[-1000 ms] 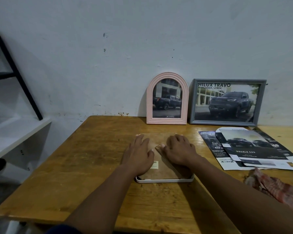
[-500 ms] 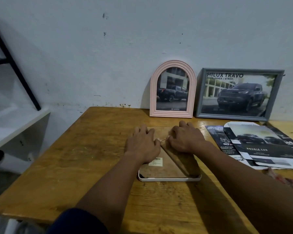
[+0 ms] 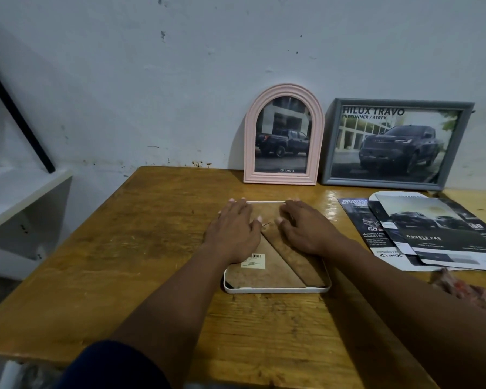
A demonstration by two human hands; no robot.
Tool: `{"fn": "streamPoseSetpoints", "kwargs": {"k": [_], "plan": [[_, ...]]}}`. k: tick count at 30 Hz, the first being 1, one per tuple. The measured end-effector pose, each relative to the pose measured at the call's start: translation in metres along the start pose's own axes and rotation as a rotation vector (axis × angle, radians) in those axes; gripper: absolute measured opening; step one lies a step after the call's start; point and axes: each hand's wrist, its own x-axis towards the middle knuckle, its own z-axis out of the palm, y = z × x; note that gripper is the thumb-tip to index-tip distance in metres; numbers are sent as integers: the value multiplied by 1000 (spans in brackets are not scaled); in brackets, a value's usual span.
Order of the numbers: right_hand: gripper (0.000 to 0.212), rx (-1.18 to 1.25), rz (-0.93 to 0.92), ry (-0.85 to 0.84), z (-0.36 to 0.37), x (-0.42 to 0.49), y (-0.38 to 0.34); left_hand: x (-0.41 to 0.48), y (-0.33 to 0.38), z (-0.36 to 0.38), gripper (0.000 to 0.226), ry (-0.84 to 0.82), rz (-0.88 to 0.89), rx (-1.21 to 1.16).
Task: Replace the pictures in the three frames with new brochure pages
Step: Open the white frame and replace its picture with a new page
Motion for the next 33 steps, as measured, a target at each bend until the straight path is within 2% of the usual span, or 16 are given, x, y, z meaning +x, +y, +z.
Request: {"fn": "streamPoseSetpoints", "kwargs": {"k": [3,6,8,15,18,20,23,26,30,33], "plan": [[46,-40,40,5,-2,-8,1,-1,0,1,63,-21,-3,32],[36,-101,69,224,5,-17,-5,1,-2,3,64,-19,-6,18],[32,-135,62,303,9,-19,-8,2,-3,4,63,-18,-16,-8],[24,-91,-11,244,4,-19,-8,4,-6,5,64,-16,-53,-95],[22,-50,-13,174,-2,-23,-10,3,-4,3,65,-41,-44,-54],[26,23,7,62,-12,-30,-10,2,-3,1,66,-60,-42,-26],[49,120,41,-130,-28,-47,-9,2,-2,-1,68,-92,-28,56],[70,82,24,-267,-40,-62,-11,0,2,-5,70,-101,-32,172],[78,62,12,-347,-47,-67,-13,-8,8,-9,70,-38,-46,193],[86,77,39,-373,-44,-67,-9,-17,7,-8,71,-92,-44,145]]}}
